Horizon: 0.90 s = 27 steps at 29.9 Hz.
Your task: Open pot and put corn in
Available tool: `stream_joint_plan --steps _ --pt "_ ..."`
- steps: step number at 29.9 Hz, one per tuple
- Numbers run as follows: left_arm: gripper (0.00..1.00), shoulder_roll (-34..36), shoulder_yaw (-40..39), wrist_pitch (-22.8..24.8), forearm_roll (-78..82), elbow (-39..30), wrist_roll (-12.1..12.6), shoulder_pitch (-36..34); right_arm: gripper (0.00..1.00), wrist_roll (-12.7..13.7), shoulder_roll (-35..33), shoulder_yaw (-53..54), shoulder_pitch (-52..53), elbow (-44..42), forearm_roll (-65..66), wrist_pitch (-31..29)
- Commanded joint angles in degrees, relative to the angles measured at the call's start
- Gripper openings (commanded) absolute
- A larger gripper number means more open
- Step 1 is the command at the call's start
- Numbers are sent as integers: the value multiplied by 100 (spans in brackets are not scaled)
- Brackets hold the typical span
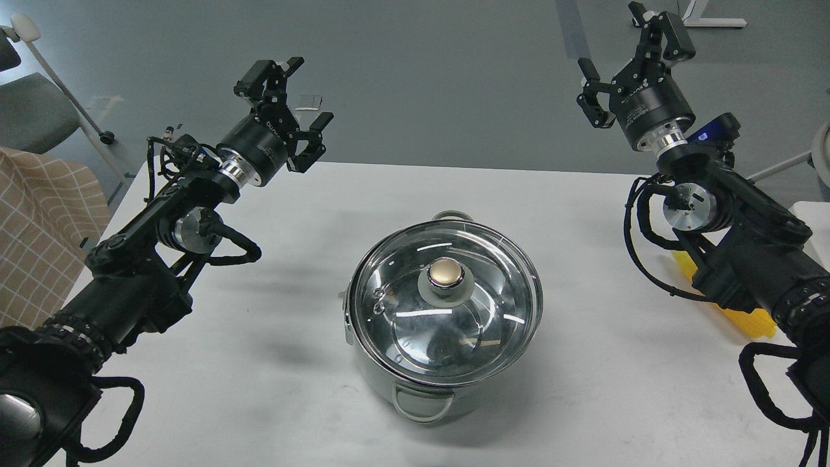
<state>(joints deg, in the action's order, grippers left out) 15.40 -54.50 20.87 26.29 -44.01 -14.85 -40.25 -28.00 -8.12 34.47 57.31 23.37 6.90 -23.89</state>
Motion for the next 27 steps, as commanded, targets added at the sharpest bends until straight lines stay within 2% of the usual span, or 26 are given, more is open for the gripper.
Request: stream_joint_plan --steps 1,3,27 --pt "98 15 -35 -39 25 -46 -359 -10 99 0 82 -1 0 -95 74 -2" --pt "98 7 18 -101 52 -46 -474 -18 99 0 135 -1 -9 -148 101 -2" --pt "98 59 18 171 -334 120 -536 113 99 0 249 -1 -9 -263 118 -28"
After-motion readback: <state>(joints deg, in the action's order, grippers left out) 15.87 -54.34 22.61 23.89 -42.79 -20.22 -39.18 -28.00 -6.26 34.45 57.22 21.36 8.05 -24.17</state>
